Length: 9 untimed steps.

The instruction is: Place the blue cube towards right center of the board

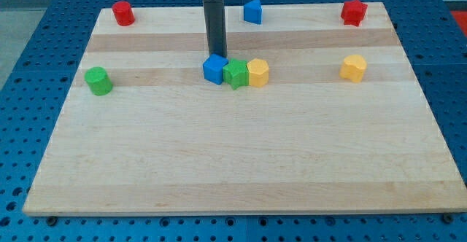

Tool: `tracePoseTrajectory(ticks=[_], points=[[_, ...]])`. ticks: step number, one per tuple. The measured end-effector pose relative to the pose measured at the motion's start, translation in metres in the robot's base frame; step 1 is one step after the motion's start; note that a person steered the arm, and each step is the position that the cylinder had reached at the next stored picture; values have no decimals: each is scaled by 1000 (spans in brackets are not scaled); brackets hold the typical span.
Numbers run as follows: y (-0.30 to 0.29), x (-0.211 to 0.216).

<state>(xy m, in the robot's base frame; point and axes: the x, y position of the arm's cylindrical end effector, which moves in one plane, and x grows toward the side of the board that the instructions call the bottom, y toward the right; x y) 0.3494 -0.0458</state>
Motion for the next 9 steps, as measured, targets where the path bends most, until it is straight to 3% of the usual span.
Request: tracePoseTrajectory(ticks=[2, 5, 8, 9], points=[[0, 46], [-47, 62], [-60, 148], [-38, 160]])
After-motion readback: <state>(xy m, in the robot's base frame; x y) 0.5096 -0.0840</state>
